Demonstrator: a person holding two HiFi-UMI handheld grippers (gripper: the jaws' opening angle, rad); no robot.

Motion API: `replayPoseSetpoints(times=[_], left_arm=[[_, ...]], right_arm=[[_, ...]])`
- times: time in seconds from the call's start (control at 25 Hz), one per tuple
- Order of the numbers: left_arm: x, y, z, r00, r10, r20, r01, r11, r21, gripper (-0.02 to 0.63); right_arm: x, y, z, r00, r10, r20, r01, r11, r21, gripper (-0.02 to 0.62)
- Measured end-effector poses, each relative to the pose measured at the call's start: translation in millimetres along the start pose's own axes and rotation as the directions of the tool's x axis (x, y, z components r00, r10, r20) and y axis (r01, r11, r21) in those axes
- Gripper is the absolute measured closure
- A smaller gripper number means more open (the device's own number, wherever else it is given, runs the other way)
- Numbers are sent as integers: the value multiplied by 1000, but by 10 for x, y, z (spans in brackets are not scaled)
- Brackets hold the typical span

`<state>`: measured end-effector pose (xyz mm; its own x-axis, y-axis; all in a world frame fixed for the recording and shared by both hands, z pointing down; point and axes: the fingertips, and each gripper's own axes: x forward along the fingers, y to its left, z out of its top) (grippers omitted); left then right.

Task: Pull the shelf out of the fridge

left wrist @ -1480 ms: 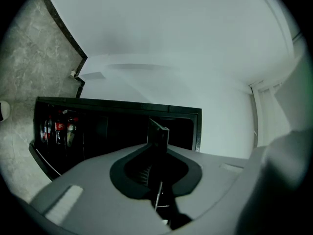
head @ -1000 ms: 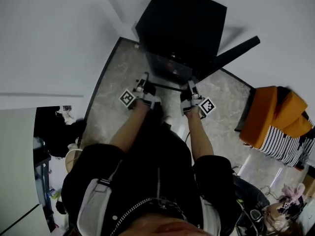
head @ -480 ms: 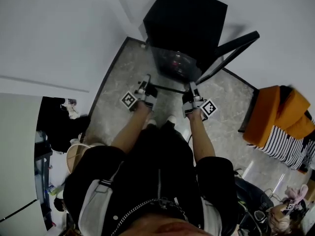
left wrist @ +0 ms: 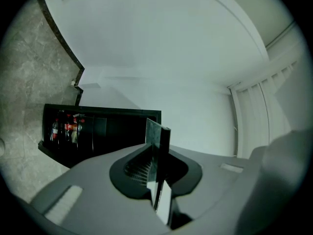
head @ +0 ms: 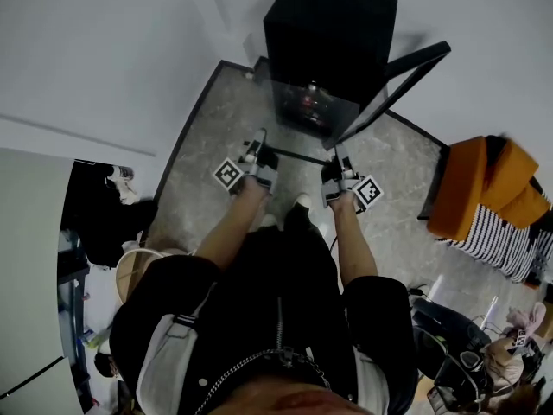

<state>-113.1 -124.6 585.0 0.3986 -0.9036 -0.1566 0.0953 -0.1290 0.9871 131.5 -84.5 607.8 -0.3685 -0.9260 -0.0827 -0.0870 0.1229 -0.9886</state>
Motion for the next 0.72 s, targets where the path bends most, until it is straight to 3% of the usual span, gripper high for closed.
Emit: replayPoseSetpoints(times=[0.4, 0.72], left_arm=[[-787, -35, 75, 999, 1, -44, -2, 999, -33, 575], [-946, -24, 116, 998, -7, -57, 4, 998, -55, 575]], right_arm=[[-601, 118, -659, 999, -18, 46, 19, 1000, -18, 566], [-705, 130, -813, 998, -28, 56, 30, 999, -37, 566]])
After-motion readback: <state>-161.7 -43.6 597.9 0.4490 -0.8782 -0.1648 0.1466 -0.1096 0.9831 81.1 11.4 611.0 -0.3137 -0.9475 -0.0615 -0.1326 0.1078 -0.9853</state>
